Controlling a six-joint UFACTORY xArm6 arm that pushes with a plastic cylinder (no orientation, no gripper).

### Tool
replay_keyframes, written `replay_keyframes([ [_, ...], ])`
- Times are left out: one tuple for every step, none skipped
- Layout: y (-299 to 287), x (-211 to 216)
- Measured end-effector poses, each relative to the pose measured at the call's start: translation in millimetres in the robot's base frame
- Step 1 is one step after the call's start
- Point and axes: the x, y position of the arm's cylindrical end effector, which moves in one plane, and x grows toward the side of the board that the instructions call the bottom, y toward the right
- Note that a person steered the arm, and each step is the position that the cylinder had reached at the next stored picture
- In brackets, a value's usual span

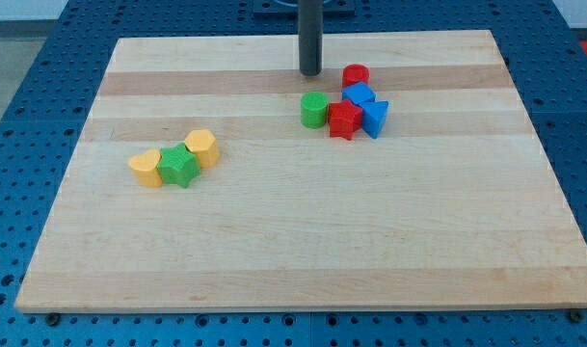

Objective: Slightly move the red circle closer to the red star

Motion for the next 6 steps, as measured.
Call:
replay_keyframes([
  [60.8, 1.6],
  [77.9, 7.6],
  [48.5, 10.6],
  [28.5, 12.4],
  [28.5, 30.9],
  [24.1, 35.3],
])
